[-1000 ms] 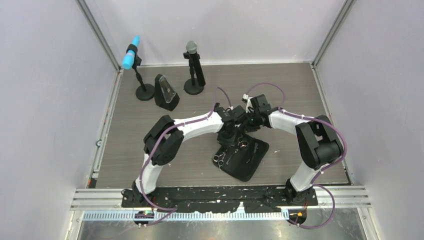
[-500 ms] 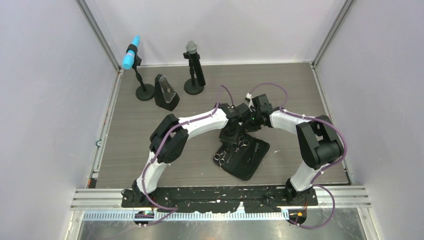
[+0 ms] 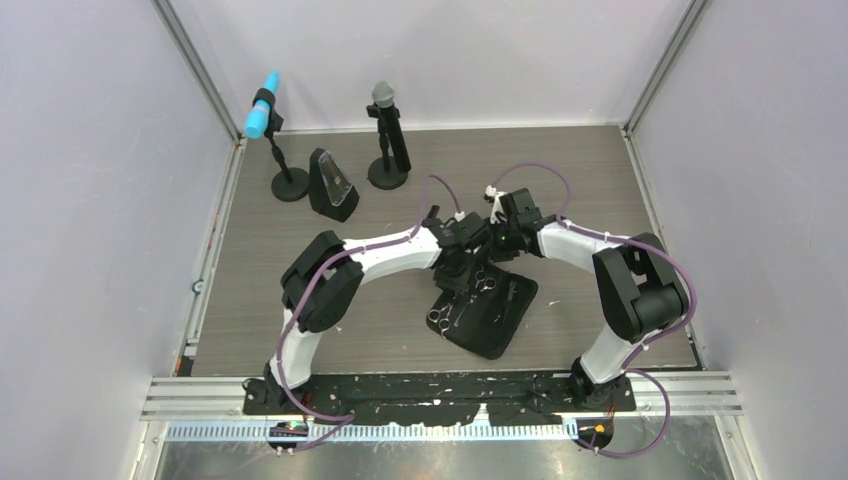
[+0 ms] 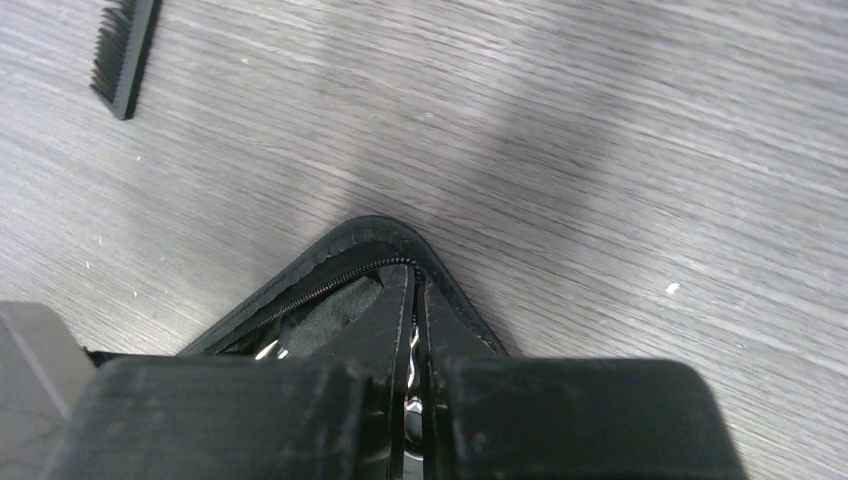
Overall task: Sort the hair-cutting tools
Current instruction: Adjust the haircut tool in the hairdressing tool bag.
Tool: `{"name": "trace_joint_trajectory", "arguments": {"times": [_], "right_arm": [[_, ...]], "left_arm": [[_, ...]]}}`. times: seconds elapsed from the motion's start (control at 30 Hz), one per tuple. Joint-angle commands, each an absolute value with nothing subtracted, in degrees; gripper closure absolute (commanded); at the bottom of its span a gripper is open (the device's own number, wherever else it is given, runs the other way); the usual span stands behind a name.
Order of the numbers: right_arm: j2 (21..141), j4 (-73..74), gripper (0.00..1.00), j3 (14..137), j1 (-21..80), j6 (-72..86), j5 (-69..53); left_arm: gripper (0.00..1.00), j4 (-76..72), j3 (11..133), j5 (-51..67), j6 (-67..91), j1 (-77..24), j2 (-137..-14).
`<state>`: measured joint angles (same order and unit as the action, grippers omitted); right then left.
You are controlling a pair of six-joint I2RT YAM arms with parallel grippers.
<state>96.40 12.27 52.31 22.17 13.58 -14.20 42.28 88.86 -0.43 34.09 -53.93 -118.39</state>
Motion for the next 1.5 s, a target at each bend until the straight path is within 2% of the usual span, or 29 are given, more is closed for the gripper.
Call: {"name": "trace_joint_trajectory", "arguments": {"times": [0.0,0.1,0.23,0.3,0.6,0.7,0.87,0.93,1.0,1.07,1.27,1.47], "right_arm": [[93.51,12.52,0.90,52.34,23.94,9.28,-14.43],[92.02,13.93,0.82,54.05,23.87,8.13,-13.77],[88.78,16.43,0.59,56.46,23.92,7.24,-11.27],[86.06,18.11,0.53,57.13,23.91,7.47,-9.40],[68.86,27.79,0.42,49.45,23.99,17.53,-0.58],[60.91,29.23,0.36,42.93,23.95,22.97,3.11],[52.55,32.45,0.34,37.32,23.91,26.92,5.38],[50.88,32.76,0.35,35.94,23.94,27.45,4.87],[49.24,32.53,0.35,34.75,23.95,27.63,3.34],[47.52,31.84,0.35,33.74,23.99,27.68,1.31],[45.04,32.10,0.41,34.04,25.81,25.74,-7.43],[47.16,33.55,0.42,37.73,41.81,31.54,1.48]], "left_arm": [[0.72,30.37,81.38,-3.23,35.20,-52.87,-109.08],[0.67,29.25,76.74,-3.60,35.68,-52.20,-103.86],[0.60,29.02,71.79,-3.69,35.70,-51.09,-97.11],[0.57,29.23,69.82,-3.31,35.74,-49.88,-95.06],[0.55,30.92,74.30,9.93,34.82,-46.08,-103.27],[0.55,32.72,77.97,9.41,34.50,-45.93,-107.00],[0.56,32.61,79.48,9.20,35.89,-45.41,-110.60],[0.63,31.05,77.71,9.62,37.45,-45.27,-110.43],[0.80,28.56,74.69,9.84,39.51,-45.18,-109.17],[0.90,25.99,71.71,10.59,41.22,-45.11,-107.85],[1.00,21.02,64.79,12.00,44.96,-45.11,-104.95],[1.00,14.28,52.49,10.14,53.49,-45.09,-97.47]]}}
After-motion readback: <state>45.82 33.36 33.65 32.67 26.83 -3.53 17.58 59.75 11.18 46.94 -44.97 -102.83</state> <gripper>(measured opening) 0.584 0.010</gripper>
